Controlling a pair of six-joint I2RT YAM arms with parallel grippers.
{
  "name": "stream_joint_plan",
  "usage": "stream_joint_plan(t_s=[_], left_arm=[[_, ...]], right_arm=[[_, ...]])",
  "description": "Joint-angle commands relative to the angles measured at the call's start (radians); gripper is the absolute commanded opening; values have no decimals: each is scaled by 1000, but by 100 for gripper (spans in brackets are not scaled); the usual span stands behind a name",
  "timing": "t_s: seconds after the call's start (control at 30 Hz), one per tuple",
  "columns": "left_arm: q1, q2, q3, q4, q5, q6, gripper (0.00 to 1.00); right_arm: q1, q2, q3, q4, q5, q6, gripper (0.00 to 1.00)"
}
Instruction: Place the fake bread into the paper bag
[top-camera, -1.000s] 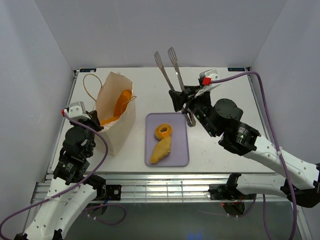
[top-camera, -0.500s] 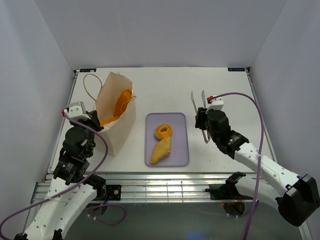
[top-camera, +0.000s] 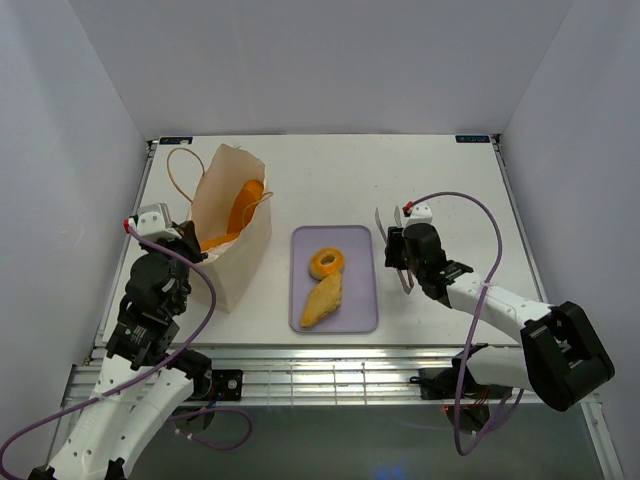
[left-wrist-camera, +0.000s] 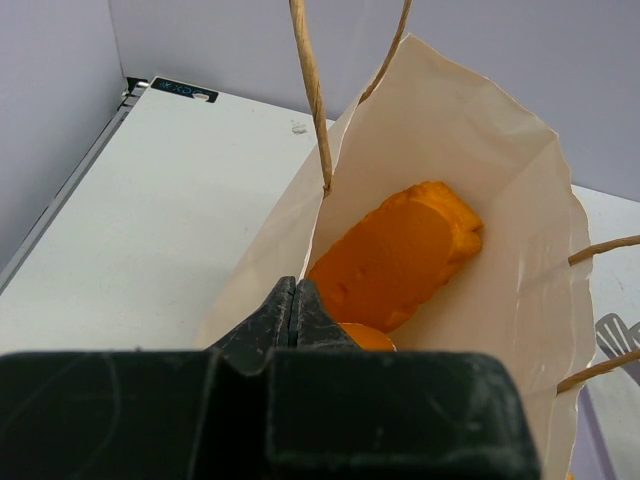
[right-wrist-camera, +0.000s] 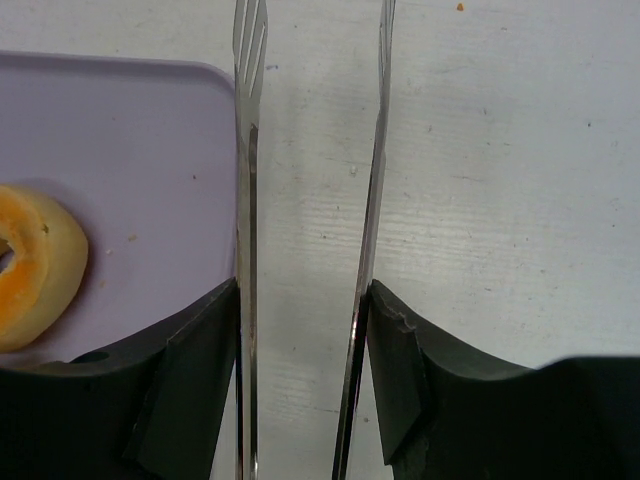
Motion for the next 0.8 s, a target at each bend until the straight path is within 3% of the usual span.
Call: stream_joint_plan(t_s=[0.0,0.77], left_arm=[[-6,-4,0,-8,14,2,1],[-6,-1,-2,-8,11,1,1]], right_arm=[[-16,33,-8,91,-25,24,57],[-82,189,2,62,-126,50,72]])
